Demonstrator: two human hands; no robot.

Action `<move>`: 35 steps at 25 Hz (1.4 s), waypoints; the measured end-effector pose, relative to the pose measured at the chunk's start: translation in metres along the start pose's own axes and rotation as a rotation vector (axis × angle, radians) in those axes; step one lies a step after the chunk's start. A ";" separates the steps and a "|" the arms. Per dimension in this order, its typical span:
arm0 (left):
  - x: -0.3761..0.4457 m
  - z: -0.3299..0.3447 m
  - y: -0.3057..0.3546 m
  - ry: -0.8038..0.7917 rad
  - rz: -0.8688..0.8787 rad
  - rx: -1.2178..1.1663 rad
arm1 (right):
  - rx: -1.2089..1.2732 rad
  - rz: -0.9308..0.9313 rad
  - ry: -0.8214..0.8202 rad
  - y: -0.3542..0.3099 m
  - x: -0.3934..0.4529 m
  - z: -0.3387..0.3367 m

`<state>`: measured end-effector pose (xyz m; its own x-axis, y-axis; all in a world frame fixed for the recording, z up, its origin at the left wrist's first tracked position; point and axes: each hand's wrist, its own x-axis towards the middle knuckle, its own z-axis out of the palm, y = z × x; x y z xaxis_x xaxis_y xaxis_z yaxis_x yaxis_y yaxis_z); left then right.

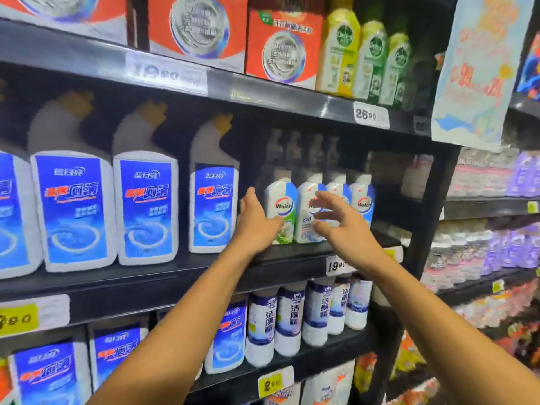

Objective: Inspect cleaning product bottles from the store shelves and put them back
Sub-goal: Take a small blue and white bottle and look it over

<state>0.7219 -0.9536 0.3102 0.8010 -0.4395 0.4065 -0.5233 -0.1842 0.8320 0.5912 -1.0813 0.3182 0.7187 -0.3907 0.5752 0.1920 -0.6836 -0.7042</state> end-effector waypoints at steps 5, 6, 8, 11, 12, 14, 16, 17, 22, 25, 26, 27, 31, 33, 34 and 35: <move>0.025 0.008 -0.012 -0.010 -0.027 -0.023 | -0.056 -0.088 0.209 0.016 0.035 0.001; 0.027 0.008 -0.012 -0.003 -0.028 -0.012 | -0.085 -0.098 0.233 0.021 0.040 -0.002; 0.028 0.009 -0.012 0.015 -0.024 -0.011 | -0.116 -0.127 0.250 0.031 0.050 -0.009; 0.023 0.010 -0.007 0.080 -0.024 -0.018 | -0.103 -0.185 0.229 0.044 0.060 -0.016; 0.019 0.011 -0.005 0.113 -0.014 0.002 | -0.105 -0.195 0.210 0.047 0.063 -0.016; 0.005 0.016 0.001 0.179 0.026 0.055 | -0.137 -0.215 0.174 0.054 0.066 -0.018; -0.012 0.020 0.009 0.258 0.085 0.072 | -0.197 -0.253 0.133 0.061 0.064 -0.018; -0.020 0.019 0.014 0.304 0.114 0.066 | -0.214 -0.267 0.105 0.062 0.064 -0.020; -0.069 0.014 0.042 0.400 0.203 -0.048 | -0.173 -0.236 0.009 0.055 0.053 -0.027; -0.101 0.012 0.062 0.375 0.170 -0.120 | 0.188 -0.257 -0.095 0.038 0.025 -0.028; -0.111 0.012 0.069 0.338 0.127 -0.170 | 0.348 -0.260 -0.201 0.029 0.013 -0.028; -0.120 0.013 0.074 0.286 0.074 -0.217 | 0.484 -0.259 -0.299 0.021 0.003 -0.028; -0.158 0.027 0.084 0.119 -0.087 -0.240 | 0.779 -0.174 -0.465 0.003 -0.022 -0.036; -0.176 0.032 0.082 0.111 -0.129 -0.308 | 0.831 -0.032 -0.481 0.001 -0.033 -0.037; -0.185 0.034 0.079 0.093 -0.155 -0.356 | 0.858 0.030 -0.480 0.001 -0.039 -0.037; -0.194 0.036 0.076 0.058 -0.181 -0.405 | 0.884 0.080 -0.476 0.001 -0.044 -0.036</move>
<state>0.5167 -0.9140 0.2811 0.8903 -0.3798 0.2513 -0.2263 0.1101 0.9678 0.5354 -1.0870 0.3068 0.9065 0.0039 0.4222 0.4192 0.1120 -0.9010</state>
